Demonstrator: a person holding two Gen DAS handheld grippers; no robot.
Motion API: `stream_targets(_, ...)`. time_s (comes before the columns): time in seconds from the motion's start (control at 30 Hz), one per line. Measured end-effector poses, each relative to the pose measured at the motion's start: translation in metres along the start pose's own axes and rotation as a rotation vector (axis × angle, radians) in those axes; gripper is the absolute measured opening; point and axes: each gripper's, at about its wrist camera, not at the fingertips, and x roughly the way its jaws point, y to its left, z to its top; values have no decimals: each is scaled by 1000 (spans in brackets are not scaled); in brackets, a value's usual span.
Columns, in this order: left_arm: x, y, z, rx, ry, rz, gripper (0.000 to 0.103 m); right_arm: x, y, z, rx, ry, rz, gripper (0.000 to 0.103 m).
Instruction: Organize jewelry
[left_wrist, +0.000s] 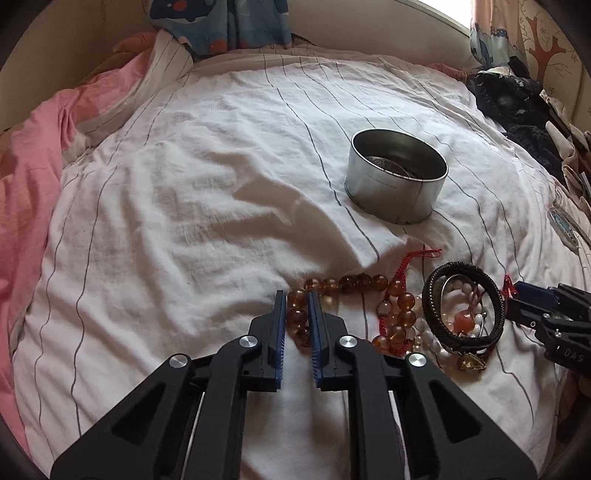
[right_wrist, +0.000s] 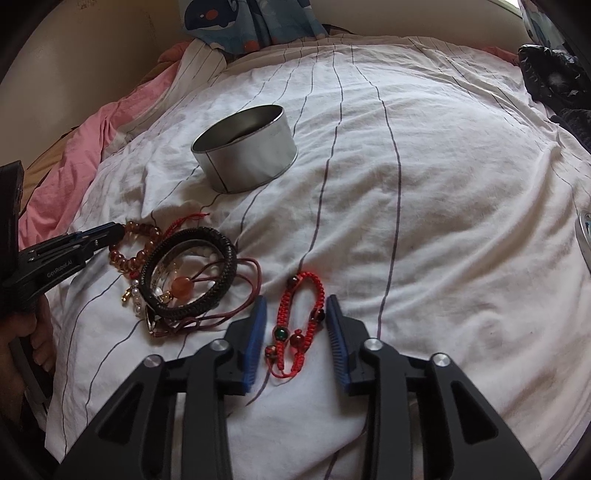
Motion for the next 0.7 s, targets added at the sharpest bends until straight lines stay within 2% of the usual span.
stream_targets(0.07,5,-6,-2,19,20,-8,25,2,3,-1,-22,7,-19,49)
stream_targets(0.17,7,-10,-4,44,22,8,25,4,4,-1,-30,14,-29,47)
stream_targets(0.23,5,-12,-4,54,22,-5,17,3,3,-1,-28,16,-25,21)
stream_targets(0.27,4,-14,-3,60,24,-14,11,1,3,0,-23,13,-16,17)
stream_targets(0.3,2,-15,-3,63,19,-19,11,-1,3,0,-24,5,-14,14)
stream_targets(0.5,-20,-25,3,87,-46,-34,11,-20,4,6,-12,-73,7,13)
stream_targets(0.7,-31,-30,7,94,-78,-31,11,-39,6,11,14,-155,70,13)
